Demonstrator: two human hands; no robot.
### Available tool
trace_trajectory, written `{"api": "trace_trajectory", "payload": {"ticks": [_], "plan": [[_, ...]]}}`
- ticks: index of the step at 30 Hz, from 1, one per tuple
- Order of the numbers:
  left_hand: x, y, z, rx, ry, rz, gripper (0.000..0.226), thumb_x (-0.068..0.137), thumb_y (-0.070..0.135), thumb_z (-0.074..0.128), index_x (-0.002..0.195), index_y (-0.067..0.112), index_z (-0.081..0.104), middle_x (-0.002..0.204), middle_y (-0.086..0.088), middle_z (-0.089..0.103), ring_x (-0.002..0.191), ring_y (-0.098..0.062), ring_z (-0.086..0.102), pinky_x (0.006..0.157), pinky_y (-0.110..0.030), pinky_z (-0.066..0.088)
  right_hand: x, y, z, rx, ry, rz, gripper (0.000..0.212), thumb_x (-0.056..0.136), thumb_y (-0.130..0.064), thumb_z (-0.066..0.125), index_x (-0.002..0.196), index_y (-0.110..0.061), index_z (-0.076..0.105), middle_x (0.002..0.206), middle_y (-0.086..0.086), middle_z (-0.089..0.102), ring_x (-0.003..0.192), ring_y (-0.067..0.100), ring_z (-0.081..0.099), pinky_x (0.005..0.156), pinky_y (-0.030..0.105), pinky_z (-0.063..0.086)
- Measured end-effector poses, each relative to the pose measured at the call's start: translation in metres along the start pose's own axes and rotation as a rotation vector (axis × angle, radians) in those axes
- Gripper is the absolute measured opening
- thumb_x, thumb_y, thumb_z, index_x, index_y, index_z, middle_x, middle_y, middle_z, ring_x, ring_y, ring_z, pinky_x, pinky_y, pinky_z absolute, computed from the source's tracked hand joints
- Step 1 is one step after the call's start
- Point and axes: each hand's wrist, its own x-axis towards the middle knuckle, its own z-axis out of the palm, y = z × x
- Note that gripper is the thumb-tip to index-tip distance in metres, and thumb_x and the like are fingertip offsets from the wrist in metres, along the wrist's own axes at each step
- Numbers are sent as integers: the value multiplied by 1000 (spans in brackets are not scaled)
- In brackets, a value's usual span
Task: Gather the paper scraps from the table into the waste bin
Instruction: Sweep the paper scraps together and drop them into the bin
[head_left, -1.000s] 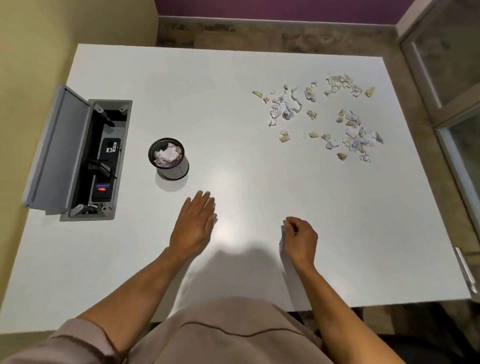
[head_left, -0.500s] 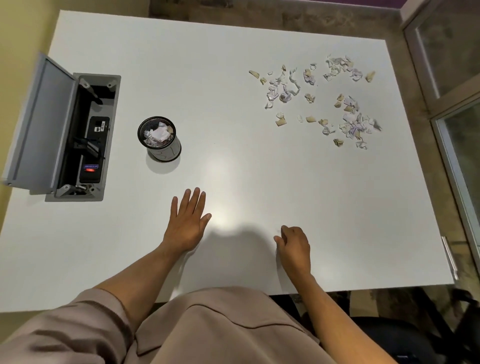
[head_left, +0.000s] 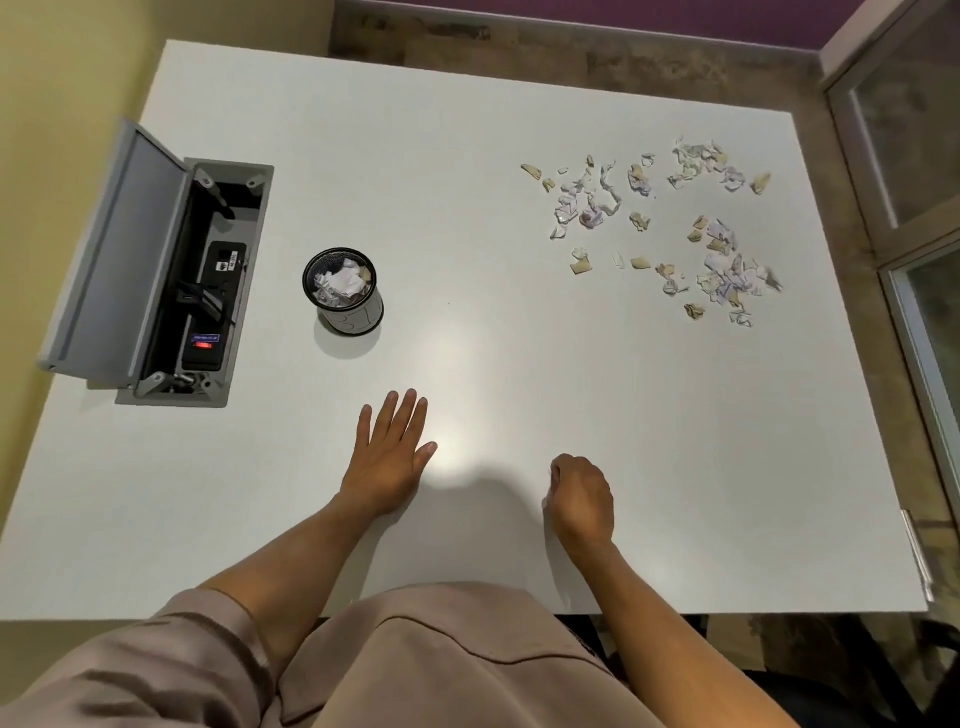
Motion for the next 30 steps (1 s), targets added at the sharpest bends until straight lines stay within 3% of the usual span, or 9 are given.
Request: {"api": "trace_trajectory", "payload": {"ticks": [2,6,11,14,16,20,25,30], "plan": [[1,0,1,8,9,6,63,101,50,14,154,23,-6,156,10,-23,143,-11,-29,114,-38,-26,5,-3,0,-30,-18,23,20,78,2,49,75,-16,42,74,1,48,66,20,43,51,28,25],[1,-1,0,-30,7,29,63,101,47,22,154,21,-1,158,7,-18,143,-12,-27,115,-39,-23,13,-14,-2,126,-126,119,19,74,-1,56,80,-17,48,86,-4,59,78,20,58,59,27,39],[-1,-1,-6,-72,102,71,64,98,49,24,152,14,27,160,-3,14,149,-24,6,119,-46,-2,23,-48,-9,534,-163,236,23,78,2,47,74,-18,56,88,-5,66,80,18,63,59,20,47],[-1,-3,-5,-49,123,92,62,99,47,28,149,11,35,158,-7,27,147,-30,20,118,-52,13,33,-64,-18,732,-163,285,24,82,1,44,78,-10,65,88,2,72,83,20,68,73,32,57],[0,-6,-3,-36,124,99,61,99,47,31,148,11,37,157,-8,30,146,-31,23,116,-54,19,39,-67,-25,804,-151,317,23,82,2,45,79,-7,66,88,3,73,82,19,69,76,34,58],[1,-7,1,-28,133,98,60,99,48,38,147,12,38,156,-7,31,145,-30,26,116,-53,21,42,-58,-36,958,-116,402,24,82,7,44,77,-3,65,81,9,70,59,17,60,52,24,52],[2,-6,1,-23,132,90,61,99,50,32,146,13,39,155,-7,33,144,-31,28,116,-53,20,33,-26,-38,1155,-115,509,16,86,11,48,87,6,63,81,17,60,60,22,51,58,31,50],[1,-7,3,11,132,89,62,100,51,26,149,14,33,158,-6,28,147,-30,22,117,-52,15,23,-6,-39,1344,-103,587,16,89,12,49,92,1,60,80,15,56,63,22,51,60,28,52]]}}
